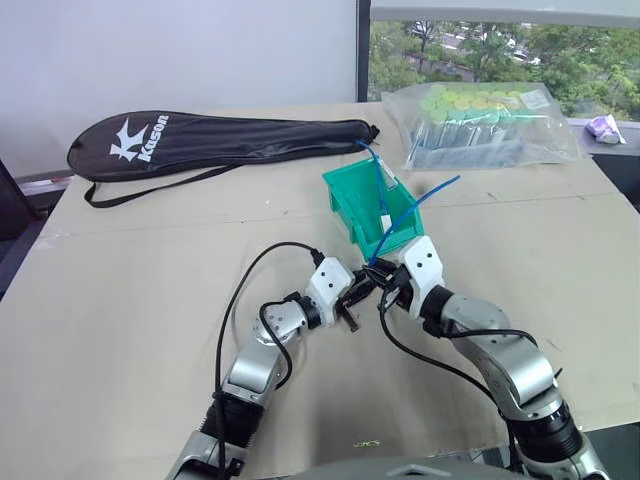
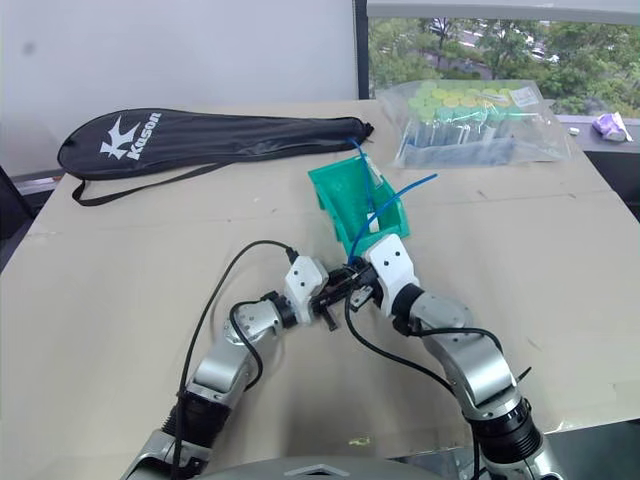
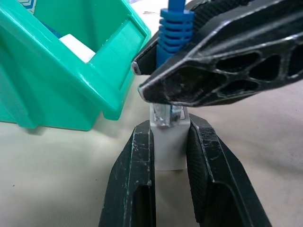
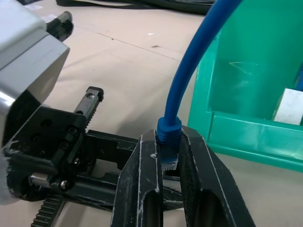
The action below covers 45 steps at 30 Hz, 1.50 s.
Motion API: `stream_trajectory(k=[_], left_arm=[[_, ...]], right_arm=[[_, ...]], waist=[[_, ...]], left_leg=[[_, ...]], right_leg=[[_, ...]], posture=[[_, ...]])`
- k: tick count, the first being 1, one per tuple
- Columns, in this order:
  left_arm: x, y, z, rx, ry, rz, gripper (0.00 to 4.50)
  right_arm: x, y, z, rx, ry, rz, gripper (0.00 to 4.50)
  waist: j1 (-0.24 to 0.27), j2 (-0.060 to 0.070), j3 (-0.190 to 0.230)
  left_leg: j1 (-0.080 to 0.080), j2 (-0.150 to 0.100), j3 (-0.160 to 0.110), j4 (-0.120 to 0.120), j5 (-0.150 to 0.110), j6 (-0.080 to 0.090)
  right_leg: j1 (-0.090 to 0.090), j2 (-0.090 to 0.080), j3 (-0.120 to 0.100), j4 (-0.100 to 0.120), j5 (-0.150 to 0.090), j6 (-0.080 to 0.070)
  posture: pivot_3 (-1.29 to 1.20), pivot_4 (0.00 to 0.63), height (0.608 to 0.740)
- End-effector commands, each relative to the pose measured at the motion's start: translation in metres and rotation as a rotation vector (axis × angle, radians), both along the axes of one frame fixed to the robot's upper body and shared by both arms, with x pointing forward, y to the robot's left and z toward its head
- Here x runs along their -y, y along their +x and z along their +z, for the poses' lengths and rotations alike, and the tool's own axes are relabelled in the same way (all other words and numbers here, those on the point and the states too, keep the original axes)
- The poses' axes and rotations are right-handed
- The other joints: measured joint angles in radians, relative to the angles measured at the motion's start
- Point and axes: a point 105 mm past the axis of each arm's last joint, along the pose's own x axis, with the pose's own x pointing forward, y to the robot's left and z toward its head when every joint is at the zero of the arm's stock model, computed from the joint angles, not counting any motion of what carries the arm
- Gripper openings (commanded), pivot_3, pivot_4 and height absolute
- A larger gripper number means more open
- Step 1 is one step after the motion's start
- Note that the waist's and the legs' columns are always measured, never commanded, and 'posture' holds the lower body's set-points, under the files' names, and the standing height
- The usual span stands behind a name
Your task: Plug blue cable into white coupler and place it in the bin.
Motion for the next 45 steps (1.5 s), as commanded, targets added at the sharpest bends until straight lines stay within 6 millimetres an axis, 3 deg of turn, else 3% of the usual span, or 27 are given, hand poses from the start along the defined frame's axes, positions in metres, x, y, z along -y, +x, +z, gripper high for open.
stream_trajectory(k=[1,10,17,45], left_arm=[[-0.004,-0.003,-0.022,-0.093,0.026,0.026,0.3],[-0.005,-0.001,-0.024,-0.118,0.012,0.025,0.3],[-0.003,-0.001,-0.025,-0.126,0.009,0.026,0.3],[-0.004,0.001,-0.027,-0.149,0.0,0.027,0.3]], right_arm=[[0.004,0.003,-0.003,-0.024,-0.029,-0.032,0.0],[0.0,-0.004,-0.003,-0.089,-0.063,-0.003,0.0],[0.008,0.002,-0.008,-0.101,-0.096,-0.073,0.0],[0.005,0.006,-0.031,-0.15,-0.181,-0.063,0.0]], waist=[[0.0,0.0,0.0],[-0.002,0.0,-0.002],[-0.001,0.0,-0.003],[-0.001,0.0,-0.005]], left_leg=[[0.001,0.0,0.0,0.0,0.0,0.0],[0.003,0.0,0.0,0.0,0.0,0.0],[0.003,0.0,0.0,0.0,0.0,0.0],[0.008,0.002,0.0,-0.002,0.0,0.0]], right_leg=[[0.001,0.0,0.0,0.0,-0.001,-0.001],[0.003,0.0,0.0,0.0,-0.002,-0.003],[0.003,0.0,0.0,0.0,-0.002,-0.003],[0.008,0.0,0.0,-0.003,-0.005,0.001]], posture=[[0.0,0.15,0.74],[0.0,0.15,0.74],[0.0,0.15,0.74],[0.0,0.15,0.74]])
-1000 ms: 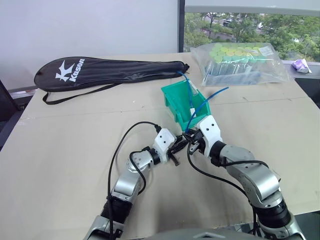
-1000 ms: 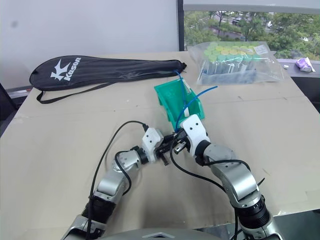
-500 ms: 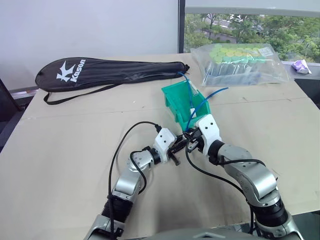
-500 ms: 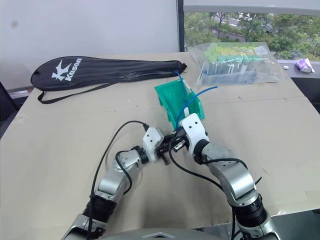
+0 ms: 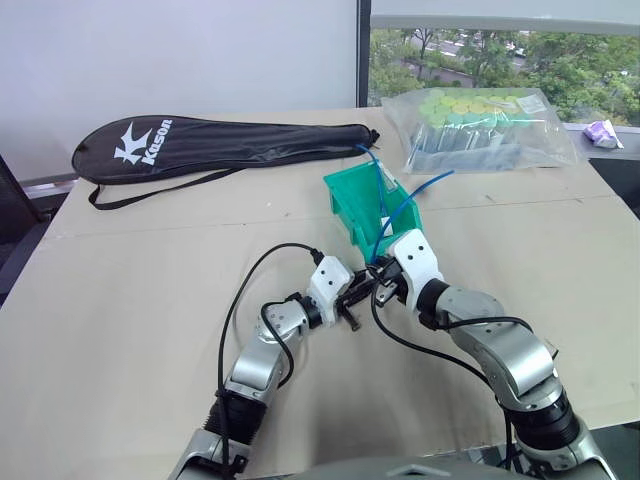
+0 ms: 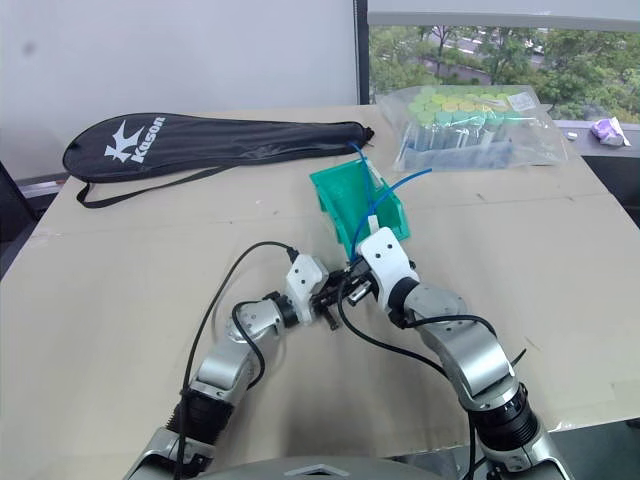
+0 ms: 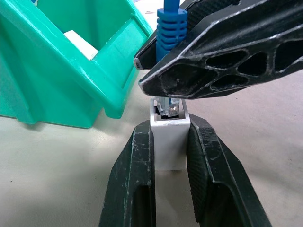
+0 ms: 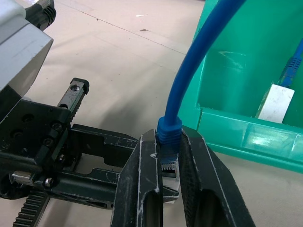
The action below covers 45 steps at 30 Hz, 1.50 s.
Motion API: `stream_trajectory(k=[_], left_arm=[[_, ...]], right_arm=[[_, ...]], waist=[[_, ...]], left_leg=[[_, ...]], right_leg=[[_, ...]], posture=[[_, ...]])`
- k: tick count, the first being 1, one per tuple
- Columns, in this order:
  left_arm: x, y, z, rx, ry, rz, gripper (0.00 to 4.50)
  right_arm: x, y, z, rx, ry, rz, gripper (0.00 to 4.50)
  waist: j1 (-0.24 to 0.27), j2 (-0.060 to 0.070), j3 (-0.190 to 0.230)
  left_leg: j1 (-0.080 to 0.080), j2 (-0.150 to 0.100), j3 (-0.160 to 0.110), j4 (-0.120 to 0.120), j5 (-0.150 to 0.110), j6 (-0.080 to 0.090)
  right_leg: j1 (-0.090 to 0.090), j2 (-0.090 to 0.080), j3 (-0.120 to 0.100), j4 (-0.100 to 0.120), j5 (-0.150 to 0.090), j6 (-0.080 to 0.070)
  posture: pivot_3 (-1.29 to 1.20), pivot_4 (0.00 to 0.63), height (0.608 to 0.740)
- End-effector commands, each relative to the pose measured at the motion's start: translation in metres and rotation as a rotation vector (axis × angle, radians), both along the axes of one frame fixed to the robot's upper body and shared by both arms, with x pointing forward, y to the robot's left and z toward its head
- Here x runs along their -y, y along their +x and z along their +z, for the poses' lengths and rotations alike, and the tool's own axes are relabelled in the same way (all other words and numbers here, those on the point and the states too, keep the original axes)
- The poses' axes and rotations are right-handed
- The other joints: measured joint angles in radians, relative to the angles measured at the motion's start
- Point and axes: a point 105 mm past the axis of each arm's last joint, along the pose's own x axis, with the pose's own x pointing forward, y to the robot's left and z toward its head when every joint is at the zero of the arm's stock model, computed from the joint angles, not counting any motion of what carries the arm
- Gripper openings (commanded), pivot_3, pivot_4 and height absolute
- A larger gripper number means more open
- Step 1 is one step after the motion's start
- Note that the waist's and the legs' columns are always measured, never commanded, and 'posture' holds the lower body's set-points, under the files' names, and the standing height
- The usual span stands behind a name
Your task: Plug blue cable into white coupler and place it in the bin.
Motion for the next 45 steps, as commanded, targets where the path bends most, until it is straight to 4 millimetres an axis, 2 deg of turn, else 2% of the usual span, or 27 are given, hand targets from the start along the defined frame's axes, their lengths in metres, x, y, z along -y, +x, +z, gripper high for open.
stream_trajectory(k=[1,10,19,29,36,40,45], left_arm=[[-0.004,-0.003,-0.022,-0.1,0.02,0.014,0.3],[-0.012,-0.002,-0.021,-0.115,0.003,0.009,0.3],[-0.021,-0.003,-0.024,-0.138,0.003,0.018,0.3],[-0.022,-0.005,-0.025,-0.143,0.007,0.017,0.3],[-0.023,-0.006,-0.025,-0.143,0.007,0.023,0.3],[-0.023,-0.006,-0.025,-0.143,0.007,0.027,0.3],[-0.022,-0.006,-0.024,-0.14,0.01,0.024,0.3]], right_arm=[[0.007,0.0,-0.031,-0.113,-0.064,-0.032,0.0],[0.011,0.002,-0.038,-0.146,-0.062,-0.084,0.0],[0.001,0.0,-0.038,-0.194,0.019,-0.113,0.0],[0.004,-0.001,-0.044,-0.249,0.053,-0.177,0.0],[0.0,-0.008,-0.051,-0.286,-0.037,-0.132,0.0],[0.006,-0.007,-0.057,-0.326,-0.108,-0.175,0.0],[0.01,-0.003,-0.058,-0.377,-0.088,-0.231,0.0]], waist=[[-0.001,0.0,-0.001],[-0.004,0.001,-0.002],[-0.024,0.001,-0.002],[-0.026,0.001,-0.003],[-0.027,0.003,-0.007],[-0.027,0.004,-0.009],[-0.028,0.004,-0.013]], left_leg=[[0.0,0.0,0.0,0.0,0.0,0.0],[0.001,0.001,0.0,-0.002,0.0,0.0],[0.002,0.002,-0.001,-0.003,0.0,0.0],[0.004,0.002,-0.001,-0.008,0.0,0.0],[0.005,0.002,-0.001,-0.013,0.0,0.0],[0.005,0.002,-0.002,-0.015,0.0,0.0],[0.005,0.002,-0.002,-0.015,0.0,0.0]], right_leg=[[0.0,0.0,0.0,0.0,0.0,0.0],[0.0,0.001,0.0,0.0,0.0,0.0],[0.0,0.001,0.0,0.0,0.0,0.0],[0.0,0.002,0.0,-0.002,0.0,0.0],[0.0,0.001,0.0,-0.007,0.0,0.0],[0.0,0.001,-0.001,-0.008,0.0,0.0],[0.0,0.001,-0.001,-0.008,0.0,0.0]], posture=[[0.0,0.15,0.74],[0.0,0.15,0.74],[0.0,0.15,0.74],[0.0,0.15,0.74],[0.0,0.15,0.74],[0.0,0.15,0.74],[0.0,0.15,0.74]])
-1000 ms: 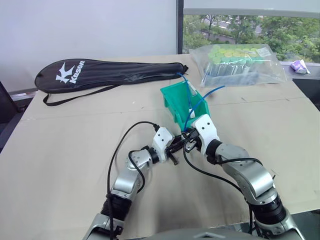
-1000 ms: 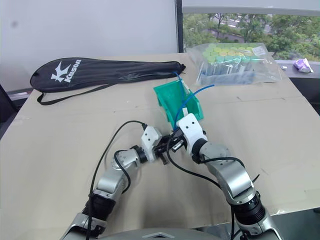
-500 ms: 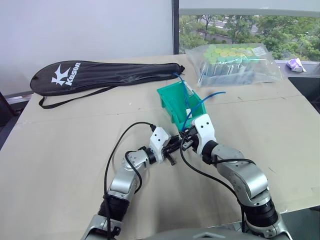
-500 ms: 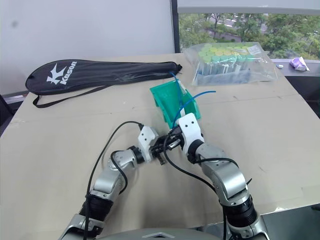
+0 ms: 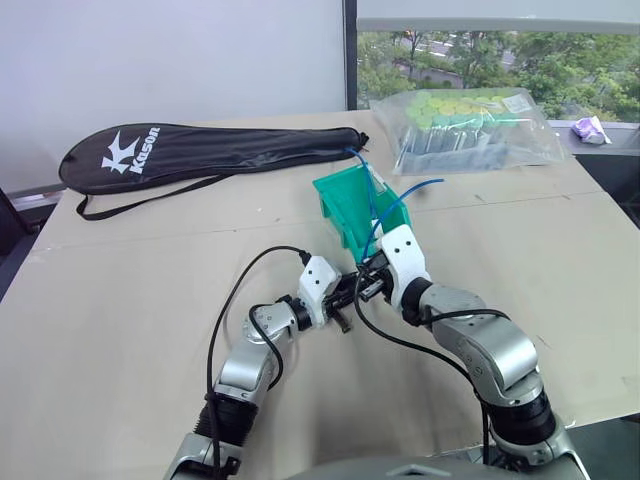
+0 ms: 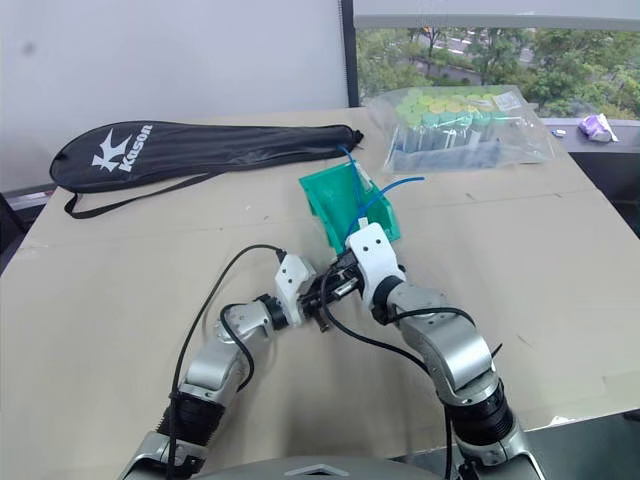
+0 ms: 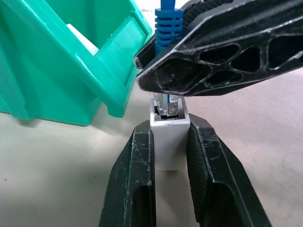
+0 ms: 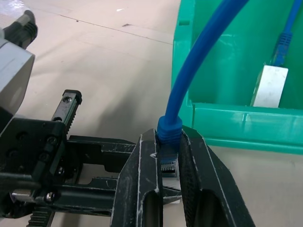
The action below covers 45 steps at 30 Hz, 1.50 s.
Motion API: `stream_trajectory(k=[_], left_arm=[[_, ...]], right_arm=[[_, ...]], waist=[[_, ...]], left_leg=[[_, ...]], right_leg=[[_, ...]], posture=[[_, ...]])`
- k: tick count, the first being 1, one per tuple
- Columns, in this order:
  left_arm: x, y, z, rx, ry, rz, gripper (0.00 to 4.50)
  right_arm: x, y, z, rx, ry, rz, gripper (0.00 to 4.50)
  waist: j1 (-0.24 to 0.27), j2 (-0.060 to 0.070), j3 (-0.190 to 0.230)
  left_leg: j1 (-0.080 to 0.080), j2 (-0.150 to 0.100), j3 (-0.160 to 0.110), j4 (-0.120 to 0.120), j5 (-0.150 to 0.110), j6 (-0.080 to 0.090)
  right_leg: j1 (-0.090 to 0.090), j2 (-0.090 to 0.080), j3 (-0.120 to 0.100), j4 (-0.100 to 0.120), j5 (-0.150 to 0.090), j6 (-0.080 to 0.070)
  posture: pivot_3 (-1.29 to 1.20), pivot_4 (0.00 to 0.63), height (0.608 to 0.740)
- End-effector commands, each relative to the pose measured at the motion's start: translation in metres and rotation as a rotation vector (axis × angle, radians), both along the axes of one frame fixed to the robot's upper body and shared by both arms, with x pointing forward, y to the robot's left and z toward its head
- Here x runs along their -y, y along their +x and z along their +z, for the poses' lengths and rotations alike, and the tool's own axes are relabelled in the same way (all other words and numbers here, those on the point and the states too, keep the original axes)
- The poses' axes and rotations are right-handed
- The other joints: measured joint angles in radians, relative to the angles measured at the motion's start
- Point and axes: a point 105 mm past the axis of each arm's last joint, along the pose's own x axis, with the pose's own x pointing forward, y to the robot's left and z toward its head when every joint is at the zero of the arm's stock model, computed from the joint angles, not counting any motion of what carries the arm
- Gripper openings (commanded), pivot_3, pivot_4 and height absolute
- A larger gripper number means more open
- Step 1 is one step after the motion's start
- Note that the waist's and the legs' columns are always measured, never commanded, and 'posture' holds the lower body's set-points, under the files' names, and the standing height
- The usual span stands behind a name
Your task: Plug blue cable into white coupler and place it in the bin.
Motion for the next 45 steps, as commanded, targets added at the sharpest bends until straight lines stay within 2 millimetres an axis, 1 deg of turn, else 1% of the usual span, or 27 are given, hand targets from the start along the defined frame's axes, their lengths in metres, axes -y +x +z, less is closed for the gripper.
stream_trajectory(k=[1,5,11,16,25,29,33,37,41,45], left_arm=[[-0.007,-0.004,-0.022,-0.079,0.048,0.023,0.3],[-0.006,-0.005,-0.022,-0.078,0.049,0.022,0.3],[-0.006,-0.004,-0.022,-0.078,0.051,0.024,0.3],[-0.009,-0.002,-0.02,-0.072,0.048,0.037,0.3],[-0.011,-0.006,-0.019,-0.082,0.057,0.043,0.3],[-0.01,-0.006,-0.018,-0.087,0.055,0.043,0.3],[-0.007,-0.006,-0.018,-0.089,0.055,0.037,0.3],[-0.006,-0.004,-0.017,-0.079,0.052,0.037,0.3],[-0.005,-0.002,-0.013,-0.059,0.048,0.049,0.3],[-0.003,-0.003,-0.011,-0.051,0.041,0.049,0.3]], right_arm=[[0.024,-0.004,-0.055,-0.238,-0.123,-0.109,0.0],[0.02,-0.006,-0.054,-0.237,-0.127,-0.096,0.0],[0.021,-0.006,-0.052,-0.209,-0.177,-0.098,0.0],[0.018,-0.009,-0.05,-0.215,-0.167,-0.108,0.0],[0.016,-0.02,-0.056,-0.283,-0.15,-0.17,0.0],[0.019,-0.021,-0.059,-0.293,-0.159,-0.208,0.0],[0.025,-0.02,-0.072,-0.305,-0.205,-0.231,0.0],[0.025,-0.024,-0.092,-0.361,-0.215,-0.21,0.0],[0.035,-0.027,-0.115,-0.409,-0.25,-0.206,0.0],[0.036,-0.031,-0.125,-0.449,-0.23,-0.179,0.0]], waist=[[0.0,0.0,-0.001],[-0.001,0.0,-0.001],[-0.001,0.0,-0.001],[-0.001,0.001,-0.001],[-0.001,0.001,0.0],[-0.001,0.001,0.0],[-0.001,-0.001,-0.001],[-0.001,-0.002,-0.003],[-0.002,-0.004,-0.005],[-0.002,-0.004,-0.006]], left_leg=[[0.0,0.0,0.0,0.0,0.0,0.0],[0.0,0.0,0.0,0.0,0.0,0.0],[0.0,0.0,0.0,-0.001,0.0,0.0],[0.0,0.0,-0.001,-0.001,0.0,0.0],[-0.001,0.001,-0.002,-0.004,0.0,0.0],[-0.001,0.001,-0.002,-0.007,0.0,0.0],[-0.001,0.0,-0.002,-0.008,0.0,-0.001],[-0.001,0.0,-0.002,-0.008,0.0,-0.001],[0.0,0.0,-0.002,-0.009,0.0,0.0],[0.001,0.0,-0.003,-0.009,0.0,-0.001]], right_leg=[[0.0,0.0,0.0,0.0,0.0,0.0],[0.0,0.0,0.0,0.0,0.0,0.0],[0.0,0.0,0.0,-0.001,0.0,0.0],[0.0,-0.001,-0.001,-0.001,0.0,0.001],[-0.001,-0.004,-0.002,-0.004,-0.001,0.002],[-0.001,-0.004,-0.002,-0.006,-0.002,0.004],[-0.001,-0.005,-0.002,-0.008,-0.002,0.004],[-0.001,-0.007,-0.002,-0.009,-0.002,0.004],[0.0,-0.009,-0.005,-0.009,-0.002,0.004],[0.001,-0.015,-0.01,-0.009,-0.002,0.004]], posture=[[0.0,0.15,0.74],[0.0,0.15,0.74],[0.0,0.15,0.74],[0.0,0.15,0.74],[0.0,0.15,0.74],[0.0,0.15,0.74],[0.0,0.15,0.74],[0.0,0.15,0.74],[0.0,0.15,0.74],[0.0,0.15,0.74]])
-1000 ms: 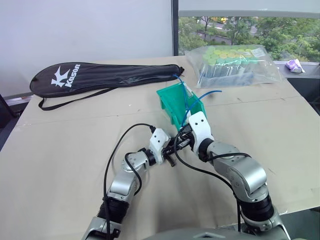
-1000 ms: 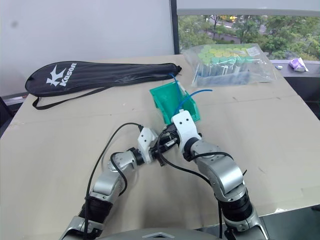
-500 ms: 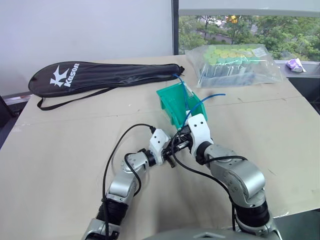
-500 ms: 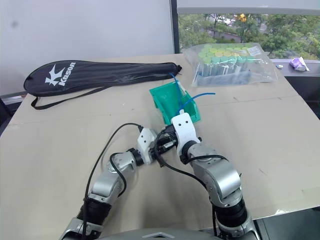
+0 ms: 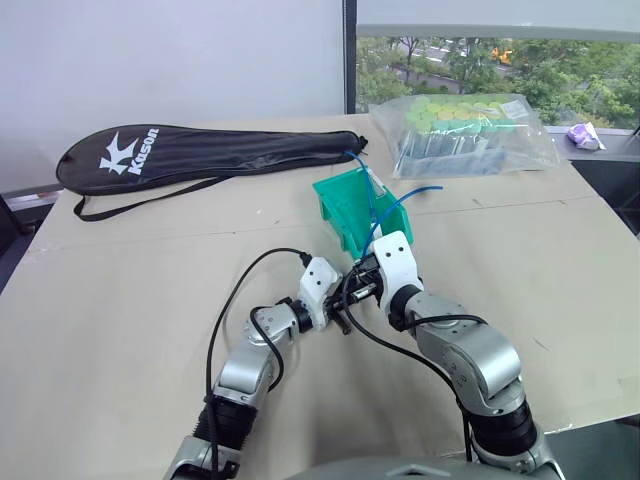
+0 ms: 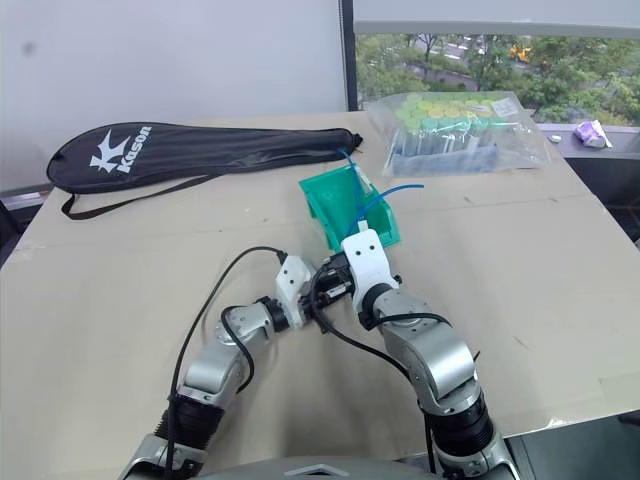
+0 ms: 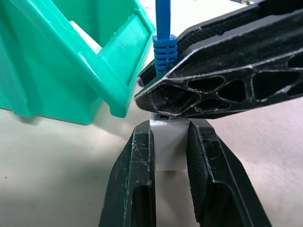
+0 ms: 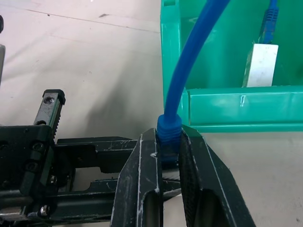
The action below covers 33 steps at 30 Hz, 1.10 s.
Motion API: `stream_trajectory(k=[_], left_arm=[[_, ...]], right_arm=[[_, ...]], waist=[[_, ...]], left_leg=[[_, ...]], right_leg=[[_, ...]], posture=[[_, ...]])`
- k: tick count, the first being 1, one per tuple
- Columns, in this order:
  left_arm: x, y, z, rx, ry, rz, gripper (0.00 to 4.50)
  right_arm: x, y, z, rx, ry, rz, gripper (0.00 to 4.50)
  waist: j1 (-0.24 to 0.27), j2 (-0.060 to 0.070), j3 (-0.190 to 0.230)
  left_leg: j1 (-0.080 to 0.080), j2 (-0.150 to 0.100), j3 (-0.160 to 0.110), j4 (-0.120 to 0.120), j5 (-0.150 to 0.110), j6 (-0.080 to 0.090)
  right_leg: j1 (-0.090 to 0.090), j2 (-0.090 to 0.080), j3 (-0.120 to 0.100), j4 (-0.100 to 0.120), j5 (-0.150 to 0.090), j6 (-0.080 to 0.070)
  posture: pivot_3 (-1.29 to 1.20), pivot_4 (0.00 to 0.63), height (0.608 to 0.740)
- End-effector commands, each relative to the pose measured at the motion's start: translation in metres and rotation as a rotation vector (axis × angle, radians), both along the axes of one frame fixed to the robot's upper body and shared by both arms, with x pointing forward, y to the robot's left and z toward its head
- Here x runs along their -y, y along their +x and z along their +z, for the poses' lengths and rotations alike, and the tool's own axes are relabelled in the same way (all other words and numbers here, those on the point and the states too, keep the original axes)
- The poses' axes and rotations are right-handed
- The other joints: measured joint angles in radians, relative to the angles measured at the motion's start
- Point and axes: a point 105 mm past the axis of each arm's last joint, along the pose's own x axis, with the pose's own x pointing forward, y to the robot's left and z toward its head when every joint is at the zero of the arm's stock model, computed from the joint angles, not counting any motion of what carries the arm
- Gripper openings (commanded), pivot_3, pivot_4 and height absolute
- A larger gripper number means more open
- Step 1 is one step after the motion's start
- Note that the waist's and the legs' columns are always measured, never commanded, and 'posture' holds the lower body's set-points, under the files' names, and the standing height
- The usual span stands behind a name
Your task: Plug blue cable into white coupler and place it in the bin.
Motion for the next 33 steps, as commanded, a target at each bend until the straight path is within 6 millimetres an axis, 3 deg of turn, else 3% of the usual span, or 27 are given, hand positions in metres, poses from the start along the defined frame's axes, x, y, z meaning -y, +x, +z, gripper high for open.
stream_trajectory(k=[1,6,12,13,15,19,26,33], left_arm=[[-0.003,-0.002,-0.01,-0.028,0.028,0.022,0.3],[-0.005,-0.002,-0.009,-0.025,0.017,0.03,0.3],[-0.01,-0.01,-0.006,0.021,0.055,-0.008,3.13],[-0.014,-0.011,-0.004,0.035,0.068,-0.003,3.38],[-0.021,-0.012,-0.001,0.046,0.074,0.005,4.32],[-0.044,-0.02,0.006,0.065,0.107,0.032,4.32],[-0.057,-0.028,0.02,0.12,0.126,0.06,4.32],[-0.072,-0.037,0.063,0.155,0.084,0.04,4.32]], right_arm=[[0.041,-0.029,-0.111,-0.432,-0.207,-0.079,0.0],[0.041,-0.011,-0.091,-0.282,-0.152,-0.094,0.0],[0.034,-0.005,-0.067,-0.115,-0.106,0.007,0.0],[0.034,-0.005,-0.063,-0.089,-0.098,0.024,0.0],[0.034,-0.005,-0.056,-0.042,-0.08,0.056,0.0],[0.035,-0.009,-0.045,0.005,-0.042,0.118,0.0],[0.029,-0.016,-0.011,0.148,0.087,0.256,0.0],[0.041,-0.01,0.058,0.306,0.202,0.361,0.0]], waist=[[0.0,0.0,-0.001],[0.001,0.002,-0.002],[0.001,0.005,0.002],[0.001,0.004,0.002],[0.001,0.006,0.003],[-0.001,0.011,0.011],[0.003,0.009,0.02],[0.005,0.006,0.04]], left_leg=[[0.0,0.0,0.0,-0.001,0.0,0.0],[0.001,0.0,-0.002,-0.003,0.0,0.0],[0.0,0.0,-0.01,-0.003,0.0,0.0],[0.0,0.0,-0.01,-0.005,0.0,0.0],[-0.001,-0.001,-0.012,-0.011,0.001,-0.001],[-0.003,-0.002,-0.012,-0.015,0.002,-0.003],[-0.015,-0.004,-0.017,-0.013,0.002,-0.004],[-0.032,-0.005,-0.02,-0.009,0.007,-0.013]], right_leg=[[0.0,-0.001,-0.001,0.0,0.0,0.0],[0.0,-0.005,-0.01,0.0,0.0,0.0],[-0.001,-0.004,-0.018,0.0,0.0,0.0],[-0.002,-0.004,-0.02,0.0,0.0,0.0],[-0.002,-0.003,-0.023,-0.006,0.002,0.003],[-0.003,-0.003,-0.023,-0.01,0.001,0.001],[-0.01,-0.004,-0.026,-0.013,0.001,0.001],[-0.024,-0.004,-0.026,-0.012,0.004,-0.004]], posture=[[0.0,0.15,0.74],[0.0,0.15,0.74],[0.0,0.15,0.74],[0.0,0.15,0.74],[0.0,0.15,0.74],[0.0,0.15,0.74],[0.0,0.15,0.74],[0.0,0.15,0.74]])
